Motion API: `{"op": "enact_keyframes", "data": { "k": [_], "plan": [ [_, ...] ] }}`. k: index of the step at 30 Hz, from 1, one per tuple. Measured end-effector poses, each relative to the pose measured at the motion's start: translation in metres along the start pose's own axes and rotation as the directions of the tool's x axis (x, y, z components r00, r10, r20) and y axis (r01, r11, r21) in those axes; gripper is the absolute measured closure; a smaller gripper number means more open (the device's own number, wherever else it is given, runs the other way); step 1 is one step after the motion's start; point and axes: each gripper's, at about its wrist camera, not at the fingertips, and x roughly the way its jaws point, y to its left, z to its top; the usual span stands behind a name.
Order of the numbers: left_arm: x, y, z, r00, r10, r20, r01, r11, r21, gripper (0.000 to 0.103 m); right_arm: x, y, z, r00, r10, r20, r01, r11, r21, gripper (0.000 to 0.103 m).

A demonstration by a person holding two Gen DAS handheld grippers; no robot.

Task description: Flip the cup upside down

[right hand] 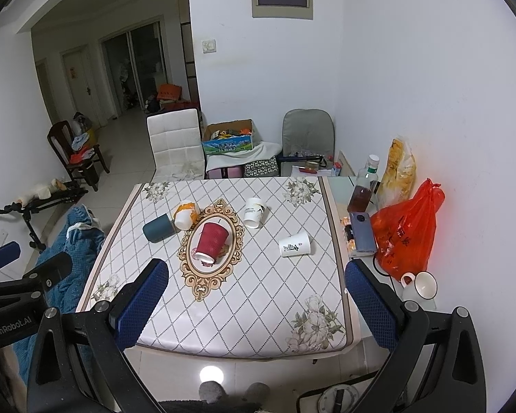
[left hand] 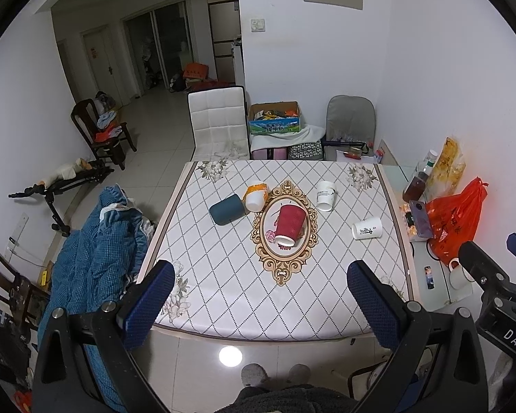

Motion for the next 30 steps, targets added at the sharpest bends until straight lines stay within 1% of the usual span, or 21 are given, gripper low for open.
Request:
{"op": "enact_keyframes", "data": {
  "k": [10, 17, 23, 28, 30],
  "plan": [
    [-0.001, -0.003, -0.002, 1.0, -0.003, -0.001, 0.003, 1.0, -0.002, 0.0, -0.003, 0.002, 0.001, 1.0, 0.01, -0.004, -0.01, 1.0, -0.002, 0.0],
    [0.008, -0.015, -0.002, 0.999, -0.001, -0.034, 0.001, 1.0, -0.007, 0.0, 0.011, -0.005, -0.002, 0.999, 0.023, -0.035, -0.023, 1.0, 0.007, 0.0],
    [0.035, -0.027, -0.008, 0.996, 0.015, -0.083, -0.016, 1.0, -0.011, 0.0, 0.041, -0.023, -0.012, 0.996, 0.016, -0.088, -0.014, 0.999, 0.03, 0.0],
    [0.064, -0.04, -0.014, 0.993, 0.038, -0.115, -0.039, 0.999, -0.011, 0.0, 0.08, -0.049, -0.025, 0.987, 0.007, -0.162, 0.002, 0.998, 0.058, 0.0],
    [0.079, -0.046, -0.017, 0.989, 0.045, -0.141, -0.046, 0.999, -0.003, 0.0, 0.097, -0.058, -0.034, 0.982, -0.001, -0.191, 0.013, 0.998, 0.062, 0.0]
  ]
}}
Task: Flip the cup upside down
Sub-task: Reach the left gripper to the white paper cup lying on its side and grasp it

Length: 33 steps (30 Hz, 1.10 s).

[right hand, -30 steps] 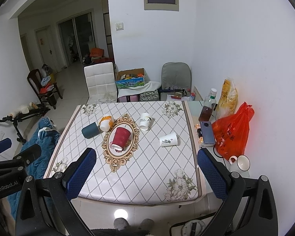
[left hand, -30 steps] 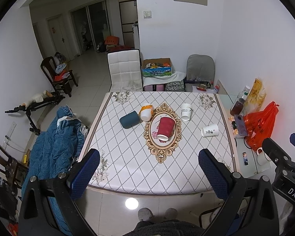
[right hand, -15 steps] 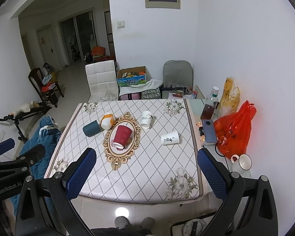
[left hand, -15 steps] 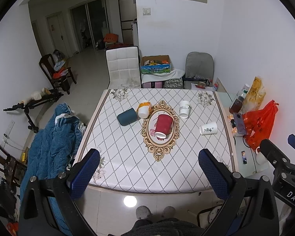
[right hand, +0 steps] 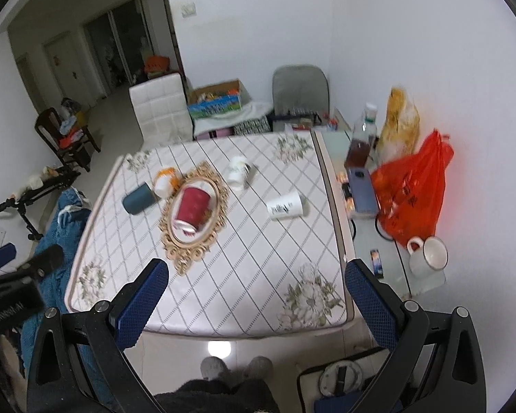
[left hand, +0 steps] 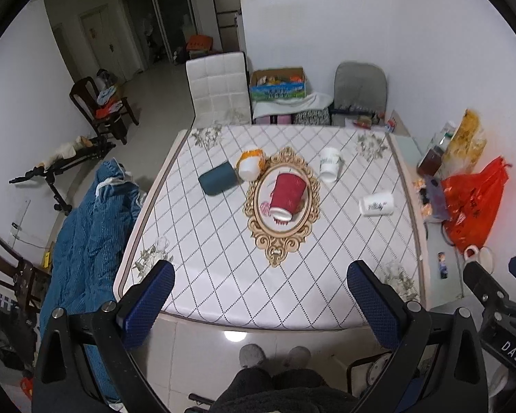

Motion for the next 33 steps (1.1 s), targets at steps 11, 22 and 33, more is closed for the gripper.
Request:
{"op": "enact_keyframes", "data": {
  "k": [11, 22, 33],
  "plan": [
    [0.091, -0.043, -0.001, 0.986, 0.013, -0.168, 0.0, 0.997, 0.081, 0.0, 0.115, -0.045, -0.036, 0.979, -0.056, -0.194, 0.066, 0.997, 0.045, 0.0],
    [0.2, -0.092, 0.035, 0.957, 0.029, -0.29, 0.037, 0.975, 0.219, 0.0, 0.241, -0.07, -0.068, 0.904, -0.071, -0.421, 0.136, 0.983, 0.124, 0.0],
    [0.303, -0.153, 0.088, 0.936, 0.054, -0.347, 0.088, 0.92, 0.382, 0.0, 0.33, -0.097, -0.071, 0.82, -0.066, -0.568, 0.233, 0.946, 0.227, 0.0]
  ]
}}
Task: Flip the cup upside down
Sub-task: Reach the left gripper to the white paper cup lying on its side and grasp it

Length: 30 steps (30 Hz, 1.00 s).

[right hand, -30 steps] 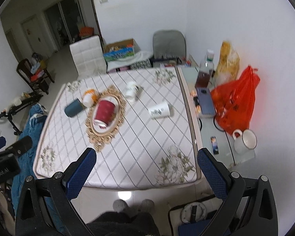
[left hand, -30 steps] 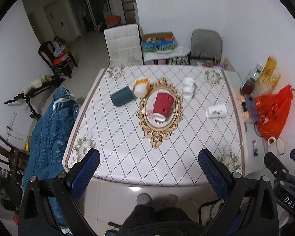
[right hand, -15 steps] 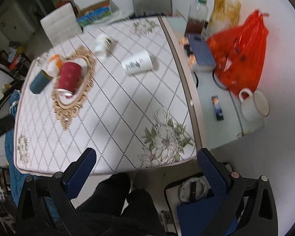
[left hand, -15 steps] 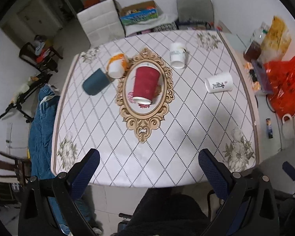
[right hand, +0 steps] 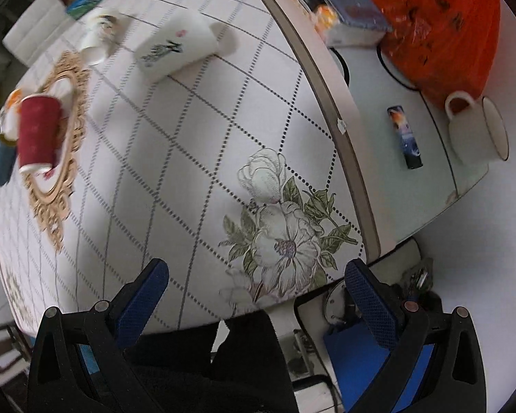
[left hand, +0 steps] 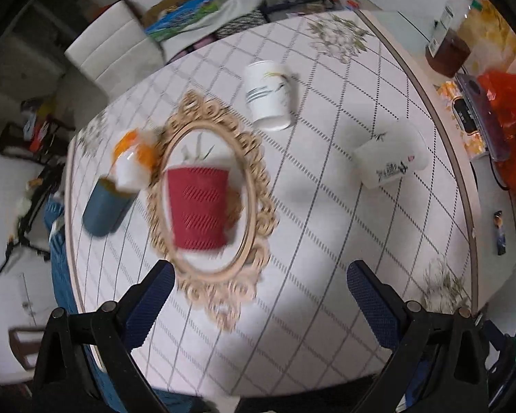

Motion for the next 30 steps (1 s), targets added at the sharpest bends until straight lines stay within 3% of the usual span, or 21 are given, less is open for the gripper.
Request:
{"op": "enact_keyframes", "data": {
  "k": [3, 6, 9, 16, 21, 26, 30],
  "plan": [
    [0.023, -0.021, 0.027, 1.0, 0.008, -0.022, -0.006, 0.994, 0.113, 0.0, 0.015, -0.006, 0.01, 0.999, 0.0, -0.036, 0.001, 0.999, 0.042, 0.0],
    [0.038, -0.048, 0.044, 1.0, 0.01, -0.03, -0.003, 0.97, 0.244, 0.0, 0.026, -0.012, 0.018, 0.998, -0.001, -0.062, 0.006, 0.997, 0.077, 0.0],
    [0.046, -0.076, 0.057, 1.0, 0.015, -0.007, -0.011, 0.918, 0.396, 0.0, 0.037, -0.018, 0.024, 0.996, -0.007, -0.086, 0.016, 0.995, 0.101, 0.0],
    [0.063, -0.136, 0.073, 0.998, 0.034, 0.061, -0.066, 0.744, 0.665, 0.0, 0.05, -0.025, 0.038, 0.993, -0.02, -0.117, 0.036, 0.99, 0.135, 0.0],
    [0.079, -0.158, 0.082, 0.997, 0.036, 0.063, -0.071, 0.67, 0.739, 0.001, 0.052, -0.028, 0.047, 0.991, -0.019, -0.131, 0.041, 0.986, 0.162, 0.0],
    [0.093, -0.171, 0.088, 0.999, 0.021, 0.03, -0.037, 0.628, 0.777, 0.001, 0.054, -0.033, 0.047, 0.99, -0.022, -0.137, 0.047, 0.981, 0.186, 0.0],
    [0.1, -0.183, 0.088, 1.0, -0.006, 0.002, 0.003, 0.61, 0.793, 0.003, 0.054, -0.038, 0.046, 0.99, -0.022, -0.142, 0.051, 0.978, 0.203, 0.0]
  ]
}}
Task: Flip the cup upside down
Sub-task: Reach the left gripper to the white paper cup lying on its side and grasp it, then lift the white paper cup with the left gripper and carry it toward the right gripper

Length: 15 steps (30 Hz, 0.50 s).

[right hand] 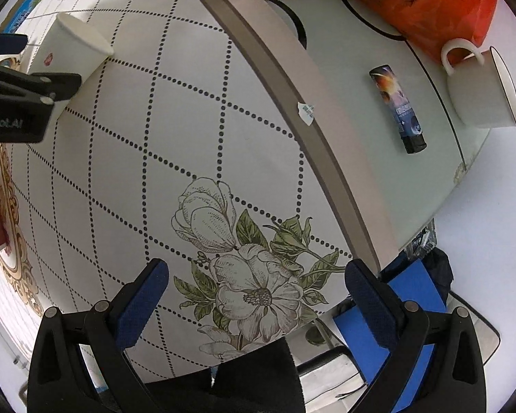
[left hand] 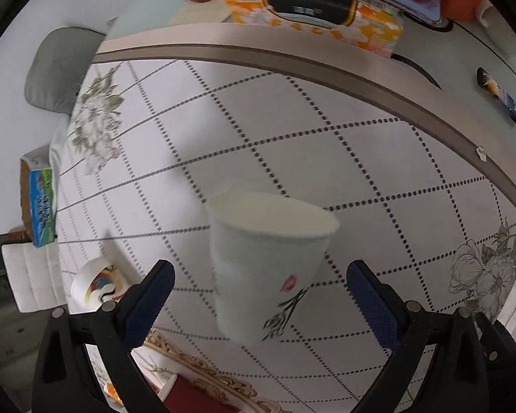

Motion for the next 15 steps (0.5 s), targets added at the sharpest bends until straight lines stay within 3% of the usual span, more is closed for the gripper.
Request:
{"op": "enact_keyframes", "data": {
  "k": [2, 5, 7, 15],
  "plan": [
    [0.004, 0.0, 0.003, 1.0, -0.027, -0.002, 0.027, 1.0, -0.003, 0.012, -0.001, -0.002, 0.001, 1.0, -0.003, -0.003, 0.003, 1.0, 0.007, 0.0],
    [0.009, 0.002, 0.008, 0.999, -0.05, 0.002, 0.05, 0.999, -0.014, 0.015, -0.001, 0.002, 0.002, 1.0, -0.013, -0.011, 0.013, 1.0, 0.013, 0.0],
    [0.013, 0.004, 0.01, 0.998, -0.058, 0.001, 0.058, 0.998, -0.02, 0.033, 0.001, 0.002, 0.001, 0.999, -0.029, -0.02, 0.029, 0.999, 0.016, 0.0],
    [0.023, 0.011, 0.014, 0.998, -0.056, 0.015, 0.056, 0.997, -0.052, 0.038, 0.004, 0.003, -0.002, 0.996, -0.075, -0.046, 0.076, 0.997, 0.012, 0.0]
  ]
}}
